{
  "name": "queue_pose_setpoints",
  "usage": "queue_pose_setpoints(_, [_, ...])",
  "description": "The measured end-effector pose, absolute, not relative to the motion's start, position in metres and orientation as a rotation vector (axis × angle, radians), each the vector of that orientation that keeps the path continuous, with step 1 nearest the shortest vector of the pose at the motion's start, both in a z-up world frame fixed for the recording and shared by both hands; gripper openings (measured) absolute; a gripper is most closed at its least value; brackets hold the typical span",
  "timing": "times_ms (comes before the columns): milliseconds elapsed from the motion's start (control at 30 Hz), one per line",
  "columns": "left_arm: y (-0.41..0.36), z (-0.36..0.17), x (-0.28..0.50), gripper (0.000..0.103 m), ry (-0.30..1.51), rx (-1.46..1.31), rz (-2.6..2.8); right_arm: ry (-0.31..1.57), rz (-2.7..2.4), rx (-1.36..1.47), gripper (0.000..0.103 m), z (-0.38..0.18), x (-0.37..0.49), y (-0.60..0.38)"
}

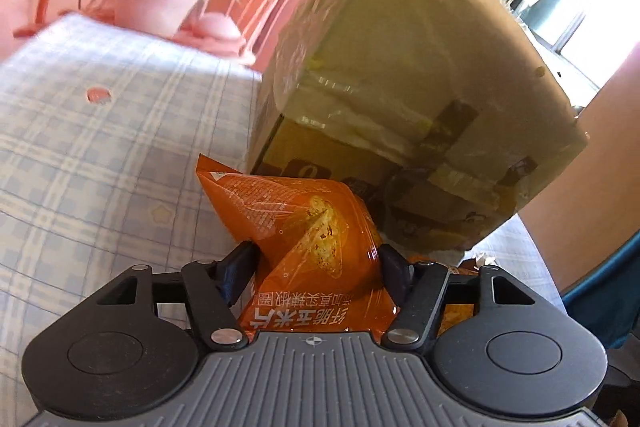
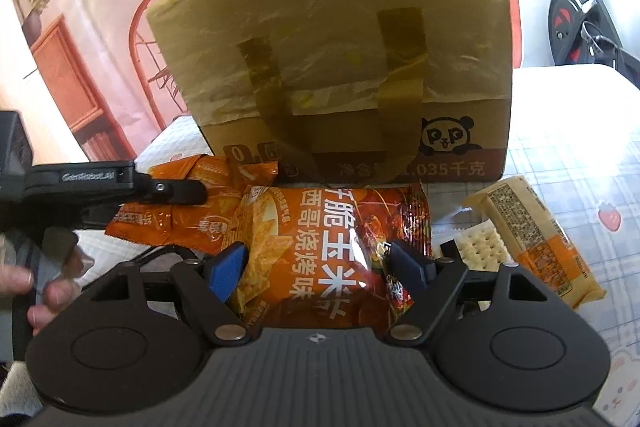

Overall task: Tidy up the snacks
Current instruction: 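Grasp an orange corn-chip bag with the left gripper while the right grasps another orange bag, then lift both orange bags and carry them over the lined box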

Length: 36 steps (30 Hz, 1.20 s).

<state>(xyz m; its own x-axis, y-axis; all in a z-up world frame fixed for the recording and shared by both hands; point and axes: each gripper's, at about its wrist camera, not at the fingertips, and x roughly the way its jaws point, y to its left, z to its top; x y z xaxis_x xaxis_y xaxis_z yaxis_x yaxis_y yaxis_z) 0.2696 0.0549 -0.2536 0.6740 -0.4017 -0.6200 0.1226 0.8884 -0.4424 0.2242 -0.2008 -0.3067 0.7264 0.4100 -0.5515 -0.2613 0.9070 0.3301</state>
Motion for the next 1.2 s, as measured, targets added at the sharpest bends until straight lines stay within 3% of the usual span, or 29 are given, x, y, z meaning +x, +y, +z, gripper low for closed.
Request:
queue_pose_setpoints(333, [0.065,-0.219,0.217,0.068,0.528,-0.406,-0.166,0.561,0.313,0.255,0.07,-0.301,0.208,-0.212])
queue_pose_setpoints(1200, [0.094,-0.182,0.178,0.068,0.441,-0.367,-0.097,0.375,0.274,0.22,0.062,-0.27,0.176,-0.215])
